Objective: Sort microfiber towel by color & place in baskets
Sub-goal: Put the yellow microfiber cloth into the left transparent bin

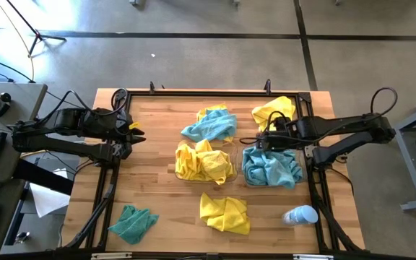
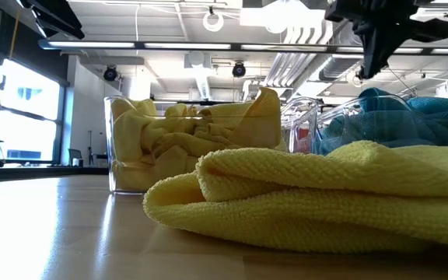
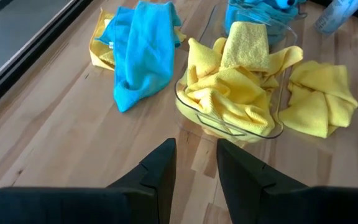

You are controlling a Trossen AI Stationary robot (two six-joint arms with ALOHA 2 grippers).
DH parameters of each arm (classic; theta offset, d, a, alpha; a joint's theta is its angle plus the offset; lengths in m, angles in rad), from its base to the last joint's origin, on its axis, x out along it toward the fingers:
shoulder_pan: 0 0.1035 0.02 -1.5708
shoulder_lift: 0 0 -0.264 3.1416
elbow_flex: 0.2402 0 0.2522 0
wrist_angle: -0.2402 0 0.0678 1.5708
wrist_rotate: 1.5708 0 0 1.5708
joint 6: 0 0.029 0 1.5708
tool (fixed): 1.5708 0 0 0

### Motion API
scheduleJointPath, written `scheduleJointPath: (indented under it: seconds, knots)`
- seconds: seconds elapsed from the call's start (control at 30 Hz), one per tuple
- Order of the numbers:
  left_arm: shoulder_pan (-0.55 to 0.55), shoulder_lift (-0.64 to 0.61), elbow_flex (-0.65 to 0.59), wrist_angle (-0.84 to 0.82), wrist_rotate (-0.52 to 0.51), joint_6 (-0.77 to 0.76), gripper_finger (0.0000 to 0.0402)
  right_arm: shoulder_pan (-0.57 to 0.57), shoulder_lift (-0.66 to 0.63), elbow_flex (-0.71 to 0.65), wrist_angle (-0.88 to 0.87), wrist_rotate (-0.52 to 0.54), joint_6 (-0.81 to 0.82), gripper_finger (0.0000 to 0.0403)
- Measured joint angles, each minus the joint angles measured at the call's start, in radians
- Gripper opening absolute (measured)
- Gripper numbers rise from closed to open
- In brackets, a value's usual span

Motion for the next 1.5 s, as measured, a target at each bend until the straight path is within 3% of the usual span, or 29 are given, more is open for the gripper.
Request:
scheduleJointPath:
  seconds: [0.33,0.53,0.83,1.07,1.5]
  knots:
    - [0.000,0.000,0.000,0.000,0.000,0.072,0.0101,0.000,0.000,-0.001,0.019,0.021,-0.001,0.0000]
    - [0.000,0.001,0.000,0.001,-0.032,0.052,0.0101,-0.002,0.000,-0.001,0.053,0.217,-0.041,0.0000]
    - [0.000,0.048,0.000,0.012,-0.068,0.019,0.0101,-0.201,0.006,-0.002,0.148,0.242,-0.366,0.0006]
    - [0.000,0.108,0.000,0.035,-0.112,-0.041,0.0101,-0.412,0.061,-0.002,0.215,0.161,-0.676,0.0071]
    - [0.000,0.133,0.000,0.058,-0.114,-0.181,0.0101,-0.664,0.289,-0.003,0.230,0.149,-0.931,0.0191]
